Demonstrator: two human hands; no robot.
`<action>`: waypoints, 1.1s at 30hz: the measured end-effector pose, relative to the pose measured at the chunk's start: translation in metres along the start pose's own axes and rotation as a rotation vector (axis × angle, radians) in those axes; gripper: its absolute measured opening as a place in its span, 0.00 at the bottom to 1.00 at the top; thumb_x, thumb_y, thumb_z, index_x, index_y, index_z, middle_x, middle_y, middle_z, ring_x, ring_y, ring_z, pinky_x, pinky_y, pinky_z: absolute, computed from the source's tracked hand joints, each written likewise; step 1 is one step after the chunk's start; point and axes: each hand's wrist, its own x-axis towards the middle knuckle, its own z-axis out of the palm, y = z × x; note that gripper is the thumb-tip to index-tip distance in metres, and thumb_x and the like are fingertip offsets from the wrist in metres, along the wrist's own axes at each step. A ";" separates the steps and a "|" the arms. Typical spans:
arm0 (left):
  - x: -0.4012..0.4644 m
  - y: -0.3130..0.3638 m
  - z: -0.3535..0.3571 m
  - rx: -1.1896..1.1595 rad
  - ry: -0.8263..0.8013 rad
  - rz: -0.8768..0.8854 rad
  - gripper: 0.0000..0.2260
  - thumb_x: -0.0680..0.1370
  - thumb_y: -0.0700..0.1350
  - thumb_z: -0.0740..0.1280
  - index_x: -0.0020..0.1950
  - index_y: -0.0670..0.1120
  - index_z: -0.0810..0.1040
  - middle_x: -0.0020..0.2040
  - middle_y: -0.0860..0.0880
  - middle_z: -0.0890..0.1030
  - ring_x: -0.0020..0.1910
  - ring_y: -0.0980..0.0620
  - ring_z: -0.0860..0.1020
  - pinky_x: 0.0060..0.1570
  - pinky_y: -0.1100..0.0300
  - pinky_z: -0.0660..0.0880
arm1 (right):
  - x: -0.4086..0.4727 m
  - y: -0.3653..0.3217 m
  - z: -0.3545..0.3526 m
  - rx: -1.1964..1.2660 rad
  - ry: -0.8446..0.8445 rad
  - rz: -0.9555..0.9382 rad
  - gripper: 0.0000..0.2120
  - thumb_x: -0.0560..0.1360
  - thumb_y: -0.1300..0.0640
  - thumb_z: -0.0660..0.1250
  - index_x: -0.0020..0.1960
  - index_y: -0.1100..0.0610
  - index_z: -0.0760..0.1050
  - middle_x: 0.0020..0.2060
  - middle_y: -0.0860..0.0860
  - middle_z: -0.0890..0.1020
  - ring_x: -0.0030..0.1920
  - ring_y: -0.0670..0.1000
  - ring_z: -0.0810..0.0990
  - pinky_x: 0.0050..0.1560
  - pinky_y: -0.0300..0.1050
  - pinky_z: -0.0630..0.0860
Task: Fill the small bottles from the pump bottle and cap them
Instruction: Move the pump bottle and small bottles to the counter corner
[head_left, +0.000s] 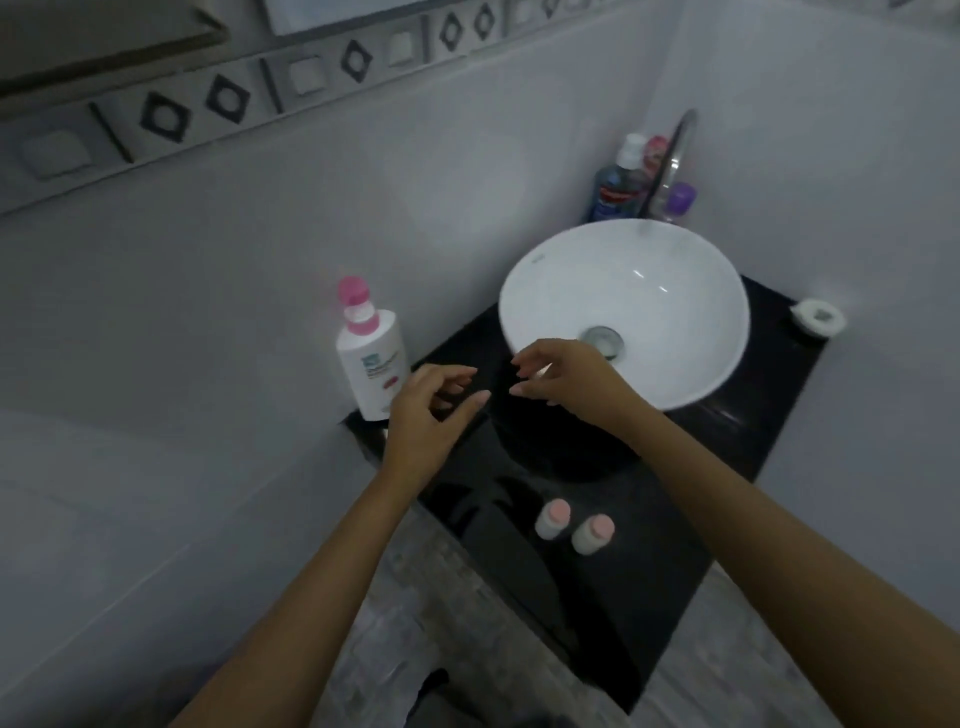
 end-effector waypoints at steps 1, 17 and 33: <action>-0.003 0.002 0.009 0.001 -0.105 0.000 0.14 0.71 0.48 0.73 0.55 0.49 0.80 0.49 0.51 0.79 0.47 0.58 0.78 0.47 0.70 0.75 | -0.016 0.006 -0.007 -0.003 0.019 0.016 0.14 0.68 0.55 0.75 0.53 0.54 0.79 0.48 0.51 0.84 0.45 0.50 0.82 0.49 0.45 0.80; -0.045 -0.030 0.079 0.237 -0.818 -0.038 0.21 0.64 0.39 0.77 0.56 0.47 0.79 0.51 0.50 0.79 0.49 0.56 0.78 0.51 0.61 0.77 | -0.125 0.113 0.029 -0.129 -0.085 0.325 0.27 0.67 0.58 0.74 0.64 0.54 0.71 0.55 0.53 0.79 0.50 0.52 0.80 0.52 0.49 0.78; -0.060 -0.039 0.081 0.202 -0.656 -0.071 0.16 0.65 0.37 0.76 0.52 0.46 0.82 0.49 0.49 0.82 0.46 0.55 0.80 0.51 0.59 0.79 | -0.122 0.122 0.056 -0.186 0.055 0.310 0.15 0.68 0.53 0.72 0.53 0.54 0.76 0.49 0.51 0.82 0.48 0.51 0.80 0.47 0.46 0.77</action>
